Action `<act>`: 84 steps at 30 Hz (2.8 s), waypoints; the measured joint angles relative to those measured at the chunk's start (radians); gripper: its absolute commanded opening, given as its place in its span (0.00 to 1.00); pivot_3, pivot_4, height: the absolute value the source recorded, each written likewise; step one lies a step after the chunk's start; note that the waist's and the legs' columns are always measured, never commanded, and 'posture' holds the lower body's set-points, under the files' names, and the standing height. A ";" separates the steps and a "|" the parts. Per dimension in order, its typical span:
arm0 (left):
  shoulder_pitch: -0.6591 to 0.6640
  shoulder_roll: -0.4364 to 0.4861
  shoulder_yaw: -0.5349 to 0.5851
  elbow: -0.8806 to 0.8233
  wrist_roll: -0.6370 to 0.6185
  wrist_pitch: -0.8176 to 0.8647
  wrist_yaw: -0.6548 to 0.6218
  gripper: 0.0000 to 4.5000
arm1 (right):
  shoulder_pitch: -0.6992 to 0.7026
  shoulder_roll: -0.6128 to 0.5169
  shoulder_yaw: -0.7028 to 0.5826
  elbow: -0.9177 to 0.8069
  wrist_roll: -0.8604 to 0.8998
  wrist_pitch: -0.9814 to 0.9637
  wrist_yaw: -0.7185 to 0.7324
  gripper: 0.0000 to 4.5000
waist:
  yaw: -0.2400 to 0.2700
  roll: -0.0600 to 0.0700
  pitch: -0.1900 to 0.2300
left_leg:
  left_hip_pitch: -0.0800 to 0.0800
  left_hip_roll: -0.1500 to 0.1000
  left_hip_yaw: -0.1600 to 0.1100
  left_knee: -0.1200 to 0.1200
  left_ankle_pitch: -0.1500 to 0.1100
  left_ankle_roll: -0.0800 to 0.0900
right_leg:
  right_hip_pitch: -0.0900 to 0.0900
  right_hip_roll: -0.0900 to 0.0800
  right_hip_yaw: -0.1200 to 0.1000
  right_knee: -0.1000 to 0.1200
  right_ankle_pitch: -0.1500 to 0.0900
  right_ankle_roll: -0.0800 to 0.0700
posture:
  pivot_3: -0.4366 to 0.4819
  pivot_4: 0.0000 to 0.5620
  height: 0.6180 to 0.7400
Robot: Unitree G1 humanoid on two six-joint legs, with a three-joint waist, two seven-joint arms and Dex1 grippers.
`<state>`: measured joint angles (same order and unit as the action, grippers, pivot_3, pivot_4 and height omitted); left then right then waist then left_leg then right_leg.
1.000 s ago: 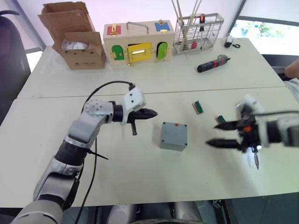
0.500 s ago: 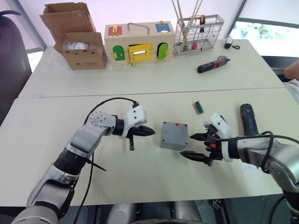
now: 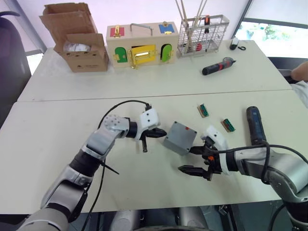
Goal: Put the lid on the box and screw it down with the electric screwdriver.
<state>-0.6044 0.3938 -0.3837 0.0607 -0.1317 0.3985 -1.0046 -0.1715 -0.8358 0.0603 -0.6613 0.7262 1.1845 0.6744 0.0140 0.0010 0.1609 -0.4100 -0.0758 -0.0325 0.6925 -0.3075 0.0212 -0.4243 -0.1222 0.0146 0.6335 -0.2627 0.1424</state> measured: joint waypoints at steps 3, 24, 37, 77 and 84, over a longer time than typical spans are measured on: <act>0.002 0.002 0.011 0.010 0.010 -0.017 0.025 0.00 | 0.021 -0.125 -0.011 -0.024 -0.016 -0.052 0.064 0.99 | 0.000 0.000 0.000 | 0.000 0.000 0.000 0.000 0.000 0.000 | 0.000 0.000 0.000 0.000 0.000 0.000 | 0.48 0.27 0.97; 0.119 0.077 0.013 -0.205 -0.070 0.173 -0.030 0.00 | -0.197 -0.164 0.171 0.345 -0.348 -0.497 0.397 0.99 | 0.001 -0.001 0.000 | 0.000 0.001 0.000 0.000 0.000 0.000 | 0.000 0.001 0.000 0.000 0.000 0.000 | 0.48 0.27 0.97; 0.088 0.033 0.004 -0.093 -0.009 0.077 0.008 0.00 | -0.076 -0.165 0.117 0.174 -0.270 -0.360 0.376 0.99 | 0.000 -0.001 0.000 | 0.000 0.001 0.000 0.001 0.000 0.000 | 0.000 0.001 0.000 0.000 0.000 0.000 | 0.48 0.27 0.97; 0.205 0.128 0.357 -0.472 -0.409 0.435 0.222 0.00 | -0.348 0.350 -0.140 0.984 -0.510 -0.869 -0.108 0.60 | -0.016 -0.002 -0.001 | 0.002 0.000 0.000 0.002 0.000 -0.002 | -0.003 0.001 0.001 0.012 0.000 0.000 | 0.48 0.27 0.97; 0.207 0.137 0.341 -0.456 -0.401 0.410 0.220 0.00 | -0.355 0.363 -0.140 1.003 -0.527 -0.880 -0.112 0.35 | -0.029 -0.002 -0.001 | 0.002 0.000 0.000 0.001 0.000 -0.002 | -0.003 0.001 0.001 0.012 0.000 0.000 | 0.48 0.27 0.97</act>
<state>-0.3972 0.5309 -0.0431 -0.3955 -0.5330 0.8081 -0.7846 -0.5264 -0.4731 -0.0801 0.3414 0.1991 0.3044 0.5619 -0.0146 -0.0013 0.1596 -0.4083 -0.0755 -0.0325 0.6933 -0.3071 0.0196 -0.4277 -0.1215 0.0157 0.6456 -0.2628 0.1423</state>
